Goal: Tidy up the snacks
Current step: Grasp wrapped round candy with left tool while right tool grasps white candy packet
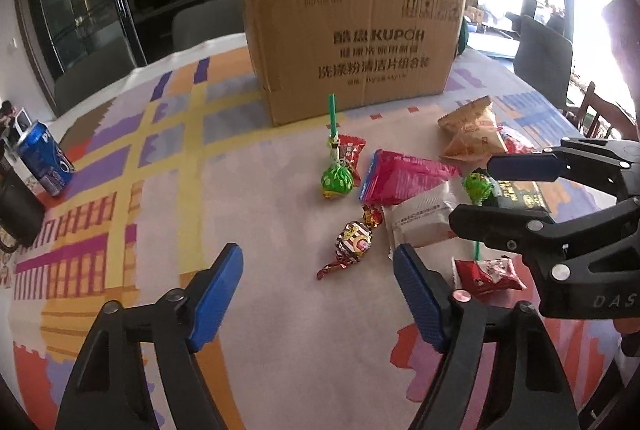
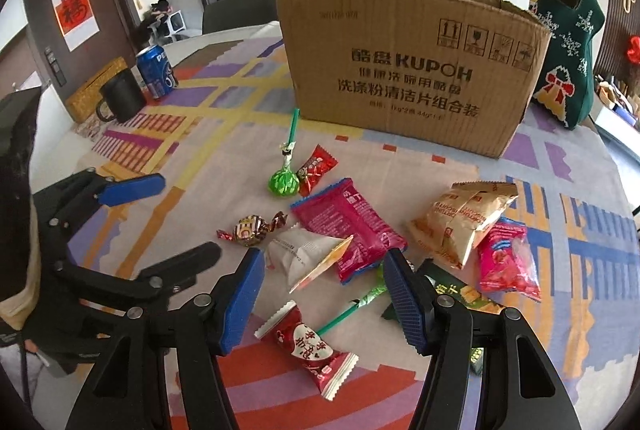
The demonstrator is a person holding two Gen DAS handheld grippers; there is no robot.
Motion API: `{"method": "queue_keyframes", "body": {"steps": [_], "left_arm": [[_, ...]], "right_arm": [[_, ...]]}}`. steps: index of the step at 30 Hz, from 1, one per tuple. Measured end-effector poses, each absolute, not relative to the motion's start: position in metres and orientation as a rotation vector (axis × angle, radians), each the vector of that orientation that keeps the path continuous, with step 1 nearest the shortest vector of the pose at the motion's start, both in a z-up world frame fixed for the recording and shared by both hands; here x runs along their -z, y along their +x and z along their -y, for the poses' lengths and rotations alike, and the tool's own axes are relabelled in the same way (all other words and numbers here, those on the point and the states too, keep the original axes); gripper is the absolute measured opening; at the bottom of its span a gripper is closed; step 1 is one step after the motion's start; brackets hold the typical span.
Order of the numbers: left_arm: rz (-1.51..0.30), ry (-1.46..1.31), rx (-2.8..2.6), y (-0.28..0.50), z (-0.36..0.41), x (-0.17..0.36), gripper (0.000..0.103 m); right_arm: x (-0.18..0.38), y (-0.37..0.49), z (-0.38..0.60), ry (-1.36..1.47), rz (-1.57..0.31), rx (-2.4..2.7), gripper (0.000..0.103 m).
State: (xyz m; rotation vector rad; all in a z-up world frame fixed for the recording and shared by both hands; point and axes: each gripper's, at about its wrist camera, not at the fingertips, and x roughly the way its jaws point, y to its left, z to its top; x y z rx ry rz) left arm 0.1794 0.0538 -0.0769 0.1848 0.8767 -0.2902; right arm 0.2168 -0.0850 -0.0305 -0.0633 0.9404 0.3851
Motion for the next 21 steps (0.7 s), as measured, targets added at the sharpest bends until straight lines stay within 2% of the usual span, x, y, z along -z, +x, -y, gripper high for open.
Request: {"method": "queue_keyframes", "body": {"steps": [13, 21], "left_arm": [[-0.945, 0.12, 0.331, 0.203, -0.047, 0.095, 0.055], [-0.982, 0.058, 0.335, 0.212, -0.05, 0.102, 0.04]], "right_arm": [[0.051, 0.23, 0.081, -0.019, -1.006, -0.421, 0.048], [0.06, 0.241, 0.077, 0.024, -1.034, -0.445, 0.044]]}}
